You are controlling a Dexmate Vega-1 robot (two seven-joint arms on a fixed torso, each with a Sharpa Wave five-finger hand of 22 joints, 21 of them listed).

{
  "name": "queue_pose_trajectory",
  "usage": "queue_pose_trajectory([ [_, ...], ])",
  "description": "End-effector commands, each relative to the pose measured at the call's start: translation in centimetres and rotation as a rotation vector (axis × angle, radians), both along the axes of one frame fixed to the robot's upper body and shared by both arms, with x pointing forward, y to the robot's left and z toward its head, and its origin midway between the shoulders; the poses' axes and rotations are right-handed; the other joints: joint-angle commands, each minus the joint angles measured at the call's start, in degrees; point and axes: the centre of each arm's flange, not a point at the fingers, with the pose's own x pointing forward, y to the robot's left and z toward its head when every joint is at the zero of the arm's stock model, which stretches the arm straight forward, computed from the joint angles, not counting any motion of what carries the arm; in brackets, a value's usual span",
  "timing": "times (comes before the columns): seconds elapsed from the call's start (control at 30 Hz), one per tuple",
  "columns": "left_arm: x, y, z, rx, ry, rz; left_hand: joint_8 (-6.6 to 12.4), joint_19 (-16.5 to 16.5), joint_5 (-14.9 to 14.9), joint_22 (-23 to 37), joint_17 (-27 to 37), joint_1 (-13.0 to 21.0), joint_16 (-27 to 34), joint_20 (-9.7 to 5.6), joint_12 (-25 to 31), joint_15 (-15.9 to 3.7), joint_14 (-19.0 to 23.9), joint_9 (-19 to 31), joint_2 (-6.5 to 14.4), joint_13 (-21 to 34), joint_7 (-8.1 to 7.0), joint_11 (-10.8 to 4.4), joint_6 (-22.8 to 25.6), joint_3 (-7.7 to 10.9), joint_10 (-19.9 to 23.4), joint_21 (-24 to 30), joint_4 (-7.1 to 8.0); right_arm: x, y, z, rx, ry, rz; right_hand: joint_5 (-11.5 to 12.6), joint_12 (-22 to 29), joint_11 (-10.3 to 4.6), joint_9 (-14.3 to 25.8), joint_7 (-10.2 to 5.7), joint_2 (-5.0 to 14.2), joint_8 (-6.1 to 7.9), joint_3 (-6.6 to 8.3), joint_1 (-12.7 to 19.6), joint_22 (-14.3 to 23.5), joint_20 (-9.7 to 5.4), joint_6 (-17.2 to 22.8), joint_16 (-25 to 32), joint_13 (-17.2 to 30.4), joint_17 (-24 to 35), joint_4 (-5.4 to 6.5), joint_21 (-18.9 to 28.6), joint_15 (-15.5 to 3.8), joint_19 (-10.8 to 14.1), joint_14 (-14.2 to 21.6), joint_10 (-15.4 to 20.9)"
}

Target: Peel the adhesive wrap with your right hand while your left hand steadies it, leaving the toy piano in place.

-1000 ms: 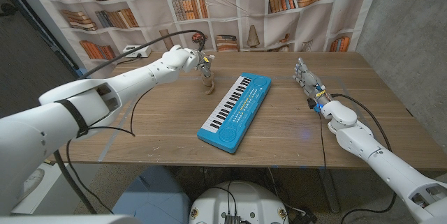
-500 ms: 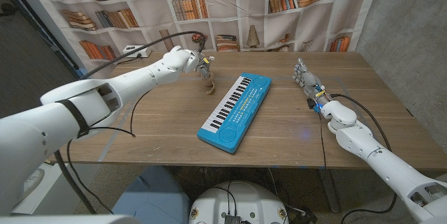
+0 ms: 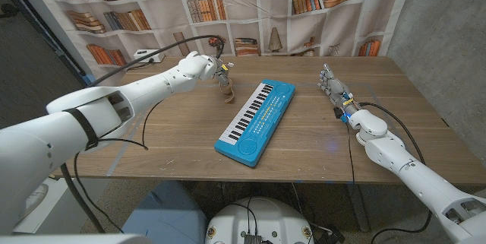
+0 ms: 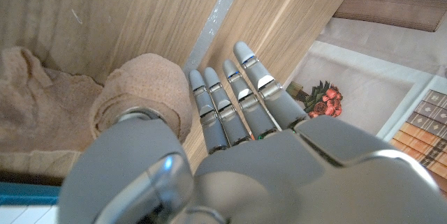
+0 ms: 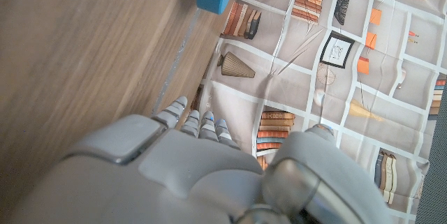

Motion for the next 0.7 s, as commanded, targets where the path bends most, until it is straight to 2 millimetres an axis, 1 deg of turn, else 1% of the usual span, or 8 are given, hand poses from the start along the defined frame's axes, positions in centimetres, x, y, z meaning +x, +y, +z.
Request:
queue_pose_trajectory([
  [0.03,0.3,-0.4,-0.9,0.016,0.01,0.0,-0.19,0.2,0.1,0.2,0.1,-0.3,0.1,0.22,-0.1,-0.44,-0.5,0.2,-0.2,0.0,0.08,-0.06,-0.2,0.17,0.0,0.1,0.32,0.1,0.0,-0.1,0.002,0.003,0.004,-0.1,0.2,-0.22,0.3,-0.16,0.56,0.12,-0.06,0.3,0.2,-0.13,0.3,0.3,0.2,0.1,-0.21,0.1,-0.43,0.4,-1.3,0.2],
  [0.23,0.4,-0.6,-1.2,0.017,0.015,0.0,-0.18,0.5,0.1,0.2,0.2,-0.5,0.4,0.05,-0.1,-0.48,-0.1,0.2,0.1,0.0,0.16,-0.09,0.0,0.25,0.2,0.1,0.48,0.0,-0.2,-0.1,0.004,0.0,0.0,-0.1,0.3,-0.33,0.3,-0.25,0.56,0.16,-0.08,0.2,0.2,-0.1,0.4,0.3,0.2,0.1,-0.22,0.1,-0.51,0.4,-1.2,0.3],
  [0.43,0.4,-0.8,-1.4,-0.004,0.023,-0.011,-0.2,0.4,0.2,0.2,0.2,-0.4,0.4,0.08,-0.1,-0.66,-0.1,0.2,0.3,0.1,-0.16,-0.15,0.1,0.41,0.3,0.0,0.4,-0.1,-0.3,-0.1,0.005,0.0,-0.002,-0.1,0.3,-0.31,0.3,-0.43,0.61,0.17,-0.07,0.3,0.2,-0.1,0.5,0.3,0.2,0.1,-0.27,0.1,-0.6,0.4,-1.2,0.4],
  [0.5,0.4,-1.0,-1.5,-0.003,0.029,-0.016,-0.03,0.4,0.3,0.2,0.2,0.2,0.7,0.02,0.0,-0.9,0.4,0.2,1.1,0.1,-0.15,-0.19,0.7,0.97,1.1,0.0,0.21,-0.1,-0.3,-0.1,0.006,0.0,-0.001,-0.1,0.3,-0.38,0.3,-0.41,0.61,0.21,-0.07,0.3,0.2,-0.1,0.6,0.4,0.2,0.1,-0.28,0.1,-0.58,0.5,-1.1,0.4],
  [0.57,0.3,-1.2,-1.7,0.006,0.032,-0.021,0.1,0.6,0.5,0.2,0.3,1.6,1.0,-0.31,0.1,-1.11,1.1,0.2,1.9,0.2,-0.24,-0.23,1.2,1.64,1.8,0.0,-0.44,-0.1,-0.3,-0.1,0.007,0.0,0.001,-0.1,0.3,-0.33,0.3,-0.42,0.62,0.16,-0.07,0.3,0.2,-0.12,0.5,0.3,0.2,0.1,-0.31,0.1,-0.6,0.4,-1.2,0.3],
  [0.63,0.3,-1.4,-1.8,0.002,0.036,-0.024,0.8,1.2,0.5,0.2,0.8,4.8,2.0,-0.92,0.7,-1.21,2.8,0.3,2.3,0.5,-0.53,-0.21,3.0,2.08,4.3,0.2,-1.72,-0.1,-0.3,0.0,0.003,-0.003,0.001,-0.1,0.2,-0.31,0.3,-0.4,0.63,0.14,-0.08,0.3,0.2,-0.11,0.5,0.3,0.2,0.1,-0.32,0.1,-0.59,0.4,-1.2,0.3],
  [0.67,0.3,-1.4,-1.9,-0.001,0.036,-0.028,0.94,2.0,0.5,0.3,1.0,6.1,2.5,-1.52,0.7,-1.23,4.0,0.4,2.6,0.7,-0.65,-0.2,3.3,2.07,4.7,0.5,-1.79,-0.1,-0.3,0.0,0.003,-0.004,0.002,-0.1,0.3,-0.31,0.3,-0.44,0.63,0.15,-0.08,0.3,0.2,-0.11,0.5,0.3,0.2,0.1,-0.32,0.1,-0.6,0.4,-1.2,0.4],
  [0.7,0.3,-1.5,-2.0,-0.001,0.035,-0.032,1.2,2.2,0.6,0.3,1.2,7.3,3.0,-1.71,0.8,-1.28,4.9,0.7,3.1,0.9,-1.02,-0.2,3.7,2.25,5.2,0.6,-1.8,-0.1,-0.3,0.0,0.003,-0.004,0.002,-0.1,0.2,-0.33,0.3,-0.43,0.63,0.14,-0.08,0.3,0.2,-0.11,0.5,0.3,0.2,0.1,-0.32,0.1,-0.65,0.4,-1.2,0.3],
])
